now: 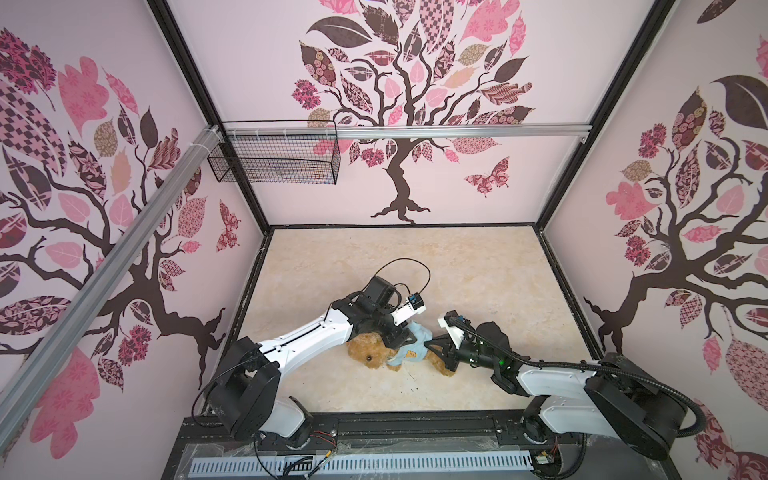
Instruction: Dress the teddy bear
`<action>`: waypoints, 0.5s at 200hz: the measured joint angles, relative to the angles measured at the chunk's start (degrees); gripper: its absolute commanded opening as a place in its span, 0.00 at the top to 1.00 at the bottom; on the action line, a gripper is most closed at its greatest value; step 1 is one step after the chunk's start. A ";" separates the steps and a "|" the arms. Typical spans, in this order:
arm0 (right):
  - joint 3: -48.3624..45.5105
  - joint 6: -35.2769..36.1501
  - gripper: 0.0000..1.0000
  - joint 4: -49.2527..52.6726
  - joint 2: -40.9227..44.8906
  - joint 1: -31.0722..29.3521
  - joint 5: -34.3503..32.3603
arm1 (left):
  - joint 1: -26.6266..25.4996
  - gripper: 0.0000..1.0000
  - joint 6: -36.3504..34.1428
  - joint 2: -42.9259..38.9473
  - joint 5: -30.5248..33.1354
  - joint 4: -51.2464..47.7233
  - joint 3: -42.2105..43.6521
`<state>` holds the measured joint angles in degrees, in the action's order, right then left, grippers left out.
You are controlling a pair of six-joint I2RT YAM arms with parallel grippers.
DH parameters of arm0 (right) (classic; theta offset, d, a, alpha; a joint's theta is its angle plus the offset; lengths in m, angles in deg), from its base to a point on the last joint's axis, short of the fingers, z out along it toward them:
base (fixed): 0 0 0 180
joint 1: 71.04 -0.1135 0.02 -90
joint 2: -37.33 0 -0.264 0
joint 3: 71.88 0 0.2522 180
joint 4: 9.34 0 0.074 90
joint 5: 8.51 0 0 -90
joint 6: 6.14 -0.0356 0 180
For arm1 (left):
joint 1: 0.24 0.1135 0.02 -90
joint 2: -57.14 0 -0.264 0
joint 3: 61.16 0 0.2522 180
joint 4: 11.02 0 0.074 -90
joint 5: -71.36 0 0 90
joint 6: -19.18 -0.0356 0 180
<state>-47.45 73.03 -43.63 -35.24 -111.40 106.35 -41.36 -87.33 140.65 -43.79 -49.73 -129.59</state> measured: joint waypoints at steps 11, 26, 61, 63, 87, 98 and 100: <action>-0.31 -0.26 0.94 -0.50 0.00 0.00 -0.24 | -0.17 0.67 1.62 0.00 1.03 0.87 0.00; -0.90 -0.59 0.94 -1.29 0.00 0.00 -0.87 | -0.31 0.79 4.07 -0.02 2.64 2.36 0.09; -1.38 -2.10 0.76 -2.27 0.24 -0.02 -3.06 | -0.79 0.86 11.72 -0.66 6.43 7.13 2.29; -1.38 -2.60 0.74 -2.21 0.37 0.00 -3.19 | -0.83 0.86 12.04 -0.72 6.51 7.45 2.54; -1.36 -4.22 0.57 1.40 3.72 -0.07 -5.57 | -0.68 0.83 13.70 -1.01 6.84 8.87 3.48; -1.25 -5.29 0.52 4.46 5.81 -0.07 -6.54 | -0.33 0.81 13.64 -0.92 6.67 8.52 3.34; -1.22 -5.18 0.51 5.07 6.19 -0.07 -6.71 | -0.24 0.80 13.66 -0.87 6.60 8.46 3.30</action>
<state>-48.67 67.85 -38.56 -29.06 -111.46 99.64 -41.60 -73.67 139.77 -37.19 -41.27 -126.29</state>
